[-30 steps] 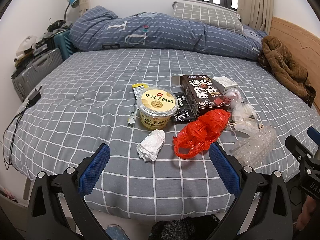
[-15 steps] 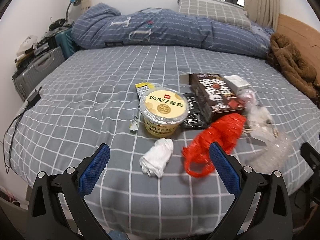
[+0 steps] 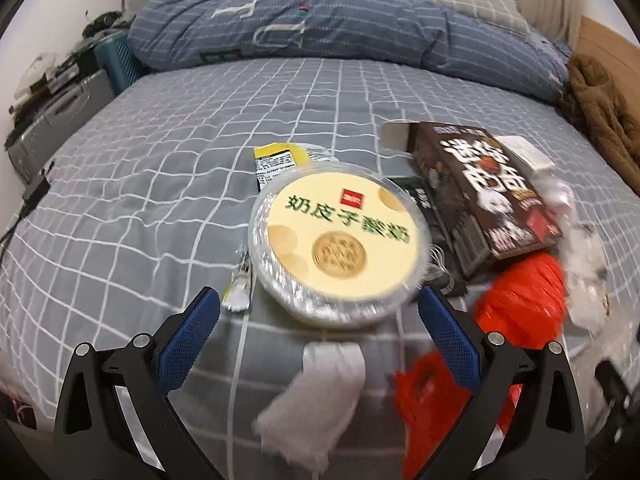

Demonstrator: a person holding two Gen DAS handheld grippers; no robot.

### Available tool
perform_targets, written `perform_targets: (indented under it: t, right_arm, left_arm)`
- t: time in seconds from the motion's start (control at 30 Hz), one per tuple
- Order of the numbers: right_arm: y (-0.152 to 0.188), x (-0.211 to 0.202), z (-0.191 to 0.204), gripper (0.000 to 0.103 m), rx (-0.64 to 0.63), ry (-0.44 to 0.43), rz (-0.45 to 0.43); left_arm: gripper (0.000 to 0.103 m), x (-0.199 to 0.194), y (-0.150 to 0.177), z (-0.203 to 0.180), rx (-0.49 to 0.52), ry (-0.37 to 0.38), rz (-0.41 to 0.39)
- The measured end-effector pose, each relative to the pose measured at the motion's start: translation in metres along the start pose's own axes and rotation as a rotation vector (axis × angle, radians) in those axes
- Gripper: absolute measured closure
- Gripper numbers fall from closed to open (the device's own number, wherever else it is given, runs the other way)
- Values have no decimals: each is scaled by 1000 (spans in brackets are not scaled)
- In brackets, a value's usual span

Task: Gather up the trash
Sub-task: 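Grasp the yellow yogurt cup with left tool while right tool grasps bubble wrap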

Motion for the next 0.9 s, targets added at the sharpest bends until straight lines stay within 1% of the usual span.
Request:
perform_targets:
  t: [0.13, 0.27, 0.37, 0.43, 0.5, 0.53, 0.63, 0.73, 0.8, 0.9]
  right_arm:
    - [6, 10, 4, 8, -9, -9, 19]
    - [11, 18, 6, 13, 3, -33, 57]
    - [12, 21, 6, 16, 3, -37, 66]
    - [13, 22, 5, 19, 10, -37, 66]
    - [13, 22, 5, 22, 8, -33, 66]
    - [14, 22, 5, 23, 8, -33, 66]
    - [14, 22, 5, 26, 8, -34, 68]
    - [15, 21, 7, 32, 1, -41, 73]
    - [15, 20, 8, 38, 0, -53, 77]
    - [15, 17, 8, 42, -7, -55, 82]
  left_arm:
    - [6, 15, -12, -2, 7, 0, -8]
    - [8, 29, -15, -5, 10, 11, 0]
    - [16, 37, -13, -5, 8, 20, 14]
    - [24, 39, -13, -5, 7, 20, 16]
    - [26, 38, -13, -3, 12, 18, 13]
    - [30, 38, -13, -3, 15, 15, 13]
    - [30, 36, -15, -1, 9, 15, 6]
    - [31, 31, -17, 0, 10, 9, -11]
    - [31, 29, -18, 0, 14, 10, -13]
    - [31, 26, -18, -1, 15, 11, -15]
Point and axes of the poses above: each gripper's, at about its wrist camera, not at the fingertips, and x roughly the way its jaws point, z to its left, y to its underside, the point moved 8 cm from there along x, roughly the way its jaws point, and after that the axes turned 13 degrees about y, right-handed, at the moved point
